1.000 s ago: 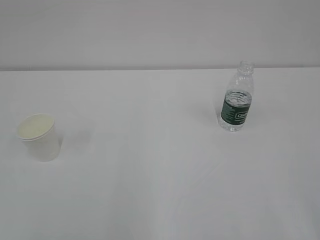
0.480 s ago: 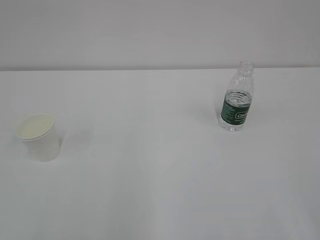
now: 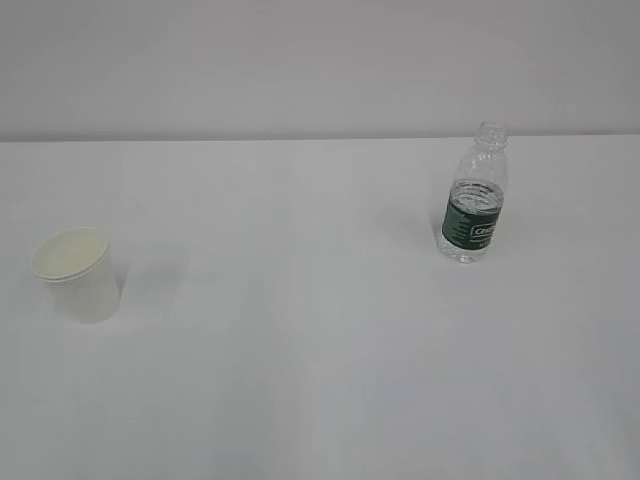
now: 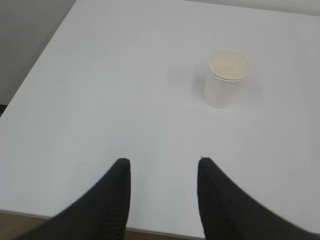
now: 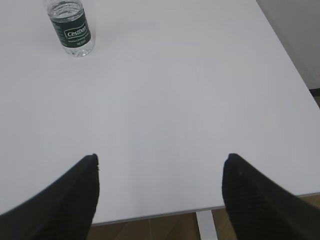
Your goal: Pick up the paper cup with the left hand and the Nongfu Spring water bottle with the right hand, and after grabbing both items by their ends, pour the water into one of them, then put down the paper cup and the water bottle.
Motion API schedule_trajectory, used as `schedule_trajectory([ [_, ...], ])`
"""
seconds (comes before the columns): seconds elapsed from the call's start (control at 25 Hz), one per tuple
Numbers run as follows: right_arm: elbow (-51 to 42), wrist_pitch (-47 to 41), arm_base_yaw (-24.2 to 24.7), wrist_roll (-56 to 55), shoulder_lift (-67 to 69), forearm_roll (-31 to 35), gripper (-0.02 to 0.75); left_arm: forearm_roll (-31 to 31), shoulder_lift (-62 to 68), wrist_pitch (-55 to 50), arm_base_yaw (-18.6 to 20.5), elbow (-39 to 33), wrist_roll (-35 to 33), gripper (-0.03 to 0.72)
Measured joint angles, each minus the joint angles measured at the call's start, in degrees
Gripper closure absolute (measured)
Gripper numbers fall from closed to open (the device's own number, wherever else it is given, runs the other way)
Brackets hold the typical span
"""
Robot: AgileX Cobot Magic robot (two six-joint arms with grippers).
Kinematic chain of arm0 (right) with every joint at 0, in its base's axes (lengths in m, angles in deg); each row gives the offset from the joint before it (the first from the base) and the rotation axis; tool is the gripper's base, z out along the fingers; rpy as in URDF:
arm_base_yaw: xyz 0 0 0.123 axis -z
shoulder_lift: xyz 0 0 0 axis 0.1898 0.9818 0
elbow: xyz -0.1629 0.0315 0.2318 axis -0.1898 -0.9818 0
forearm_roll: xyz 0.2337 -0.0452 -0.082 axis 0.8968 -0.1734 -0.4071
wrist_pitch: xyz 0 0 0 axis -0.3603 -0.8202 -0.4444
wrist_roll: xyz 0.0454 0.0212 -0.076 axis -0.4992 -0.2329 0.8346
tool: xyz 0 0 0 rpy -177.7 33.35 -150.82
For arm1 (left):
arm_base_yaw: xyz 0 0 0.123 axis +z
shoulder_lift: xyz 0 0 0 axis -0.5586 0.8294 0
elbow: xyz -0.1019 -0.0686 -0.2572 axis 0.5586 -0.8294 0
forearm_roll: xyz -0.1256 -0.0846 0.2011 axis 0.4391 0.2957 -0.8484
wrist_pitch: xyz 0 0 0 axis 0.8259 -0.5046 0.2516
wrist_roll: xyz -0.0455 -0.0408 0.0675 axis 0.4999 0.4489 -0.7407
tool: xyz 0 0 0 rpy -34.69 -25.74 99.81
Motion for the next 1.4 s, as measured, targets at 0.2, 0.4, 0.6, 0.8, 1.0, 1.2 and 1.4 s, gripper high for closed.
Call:
schedule_trajectory([
  [0.2, 0.0, 0.0, 0.0, 0.0, 0.0, 0.0, 0.164, 0.0, 0.0, 0.0, 0.0, 0.0, 0.0, 0.381],
  [0.4, 0.0, 0.0, 0.0, 0.0, 0.0, 0.0, 0.164, 0.0, 0.0, 0.0, 0.0, 0.0, 0.0, 0.381],
  [0.6, 0.0, 0.0, 0.0, 0.0, 0.0, 0.0, 0.164, 0.0, 0.0, 0.0, 0.0, 0.0, 0.0, 0.306],
  [0.8, 0.0, 0.0, 0.0, 0.0, 0.0, 0.0, 0.164, -0.26, 0.0, 0.0, 0.0, 0.0, 0.0, 0.226],
  [1.0, 0.24, 0.65, 0.0, 0.0, 0.0, 0.84, 0.164, 0.41, 0.23, 1.95, 0.0, 1.35, -0.15, 0.215],
  [1.2, 1.56, 1.04, 0.0, 0.0, 0.0, 2.5, 0.164, 1.57, 4.97, 2.28, 0.0, 3.55, -3.91, 0.214],
  [1.4, 3.11, 3.29, 0.0, 0.13, 0.0, 5.18, 0.164, 1.89, 12.43, 6.27, 0.0, 6.34, -6.18, 0.214],
])
